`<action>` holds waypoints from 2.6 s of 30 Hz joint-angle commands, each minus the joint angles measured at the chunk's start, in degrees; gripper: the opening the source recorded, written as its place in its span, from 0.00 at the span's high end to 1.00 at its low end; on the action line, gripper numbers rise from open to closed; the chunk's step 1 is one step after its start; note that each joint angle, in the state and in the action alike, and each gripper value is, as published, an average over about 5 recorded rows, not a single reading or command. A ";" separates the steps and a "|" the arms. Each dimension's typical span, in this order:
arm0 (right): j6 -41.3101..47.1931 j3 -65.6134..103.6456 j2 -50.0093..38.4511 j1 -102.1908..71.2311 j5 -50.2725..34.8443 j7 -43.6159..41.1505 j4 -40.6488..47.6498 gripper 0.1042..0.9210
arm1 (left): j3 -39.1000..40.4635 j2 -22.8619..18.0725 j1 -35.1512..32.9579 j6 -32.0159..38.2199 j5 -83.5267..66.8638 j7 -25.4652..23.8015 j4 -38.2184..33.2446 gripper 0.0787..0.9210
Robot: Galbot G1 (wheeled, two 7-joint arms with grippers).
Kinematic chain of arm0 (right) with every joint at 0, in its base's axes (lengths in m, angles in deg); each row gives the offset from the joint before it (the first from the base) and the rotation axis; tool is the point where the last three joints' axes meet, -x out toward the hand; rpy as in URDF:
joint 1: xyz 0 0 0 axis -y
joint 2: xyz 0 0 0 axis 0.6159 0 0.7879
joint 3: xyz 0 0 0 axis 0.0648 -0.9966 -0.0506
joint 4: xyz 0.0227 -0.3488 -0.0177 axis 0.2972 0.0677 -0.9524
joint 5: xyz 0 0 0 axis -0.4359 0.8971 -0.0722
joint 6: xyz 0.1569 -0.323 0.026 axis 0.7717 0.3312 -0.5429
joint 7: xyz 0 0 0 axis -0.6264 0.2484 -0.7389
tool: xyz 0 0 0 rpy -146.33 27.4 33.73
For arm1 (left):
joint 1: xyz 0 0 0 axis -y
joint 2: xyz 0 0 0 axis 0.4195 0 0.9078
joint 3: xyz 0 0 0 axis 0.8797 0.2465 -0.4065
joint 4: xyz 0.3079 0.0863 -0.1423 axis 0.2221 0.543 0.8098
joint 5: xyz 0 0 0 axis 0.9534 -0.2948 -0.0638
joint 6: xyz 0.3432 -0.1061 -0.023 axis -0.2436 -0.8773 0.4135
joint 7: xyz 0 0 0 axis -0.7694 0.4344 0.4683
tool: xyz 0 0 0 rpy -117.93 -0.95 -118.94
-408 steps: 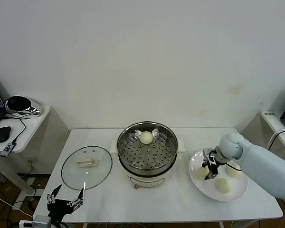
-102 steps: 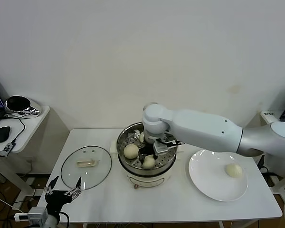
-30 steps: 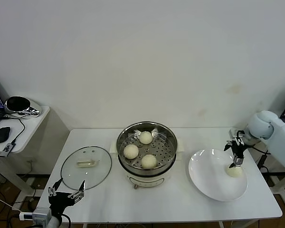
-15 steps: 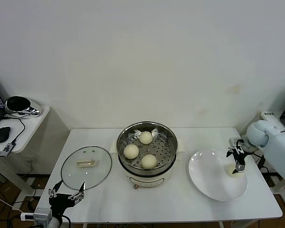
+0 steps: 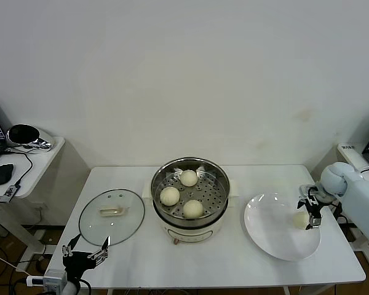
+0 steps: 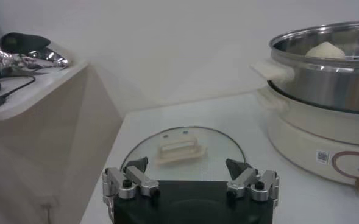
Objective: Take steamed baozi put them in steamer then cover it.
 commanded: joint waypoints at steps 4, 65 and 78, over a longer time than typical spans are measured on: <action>-0.77 0.60 0.32 -0.87 1.90 1.12 0.99 0.12 | 0.01 0.01 -0.31 0.05 -0.01 0.08 0.25 0.12; 18.92 -39.98 14.82 49.57 -44.47 -0.24 -12.25 0.40 | -1.29 0.84 2.97 0.08 0.60 0.80 0.04 0.12; 22.42 -44.87 24.81 46.76 -45.80 2.37 -9.59 0.40 | -1.66 0.30 3.83 0.24 0.15 1.19 -0.54 0.12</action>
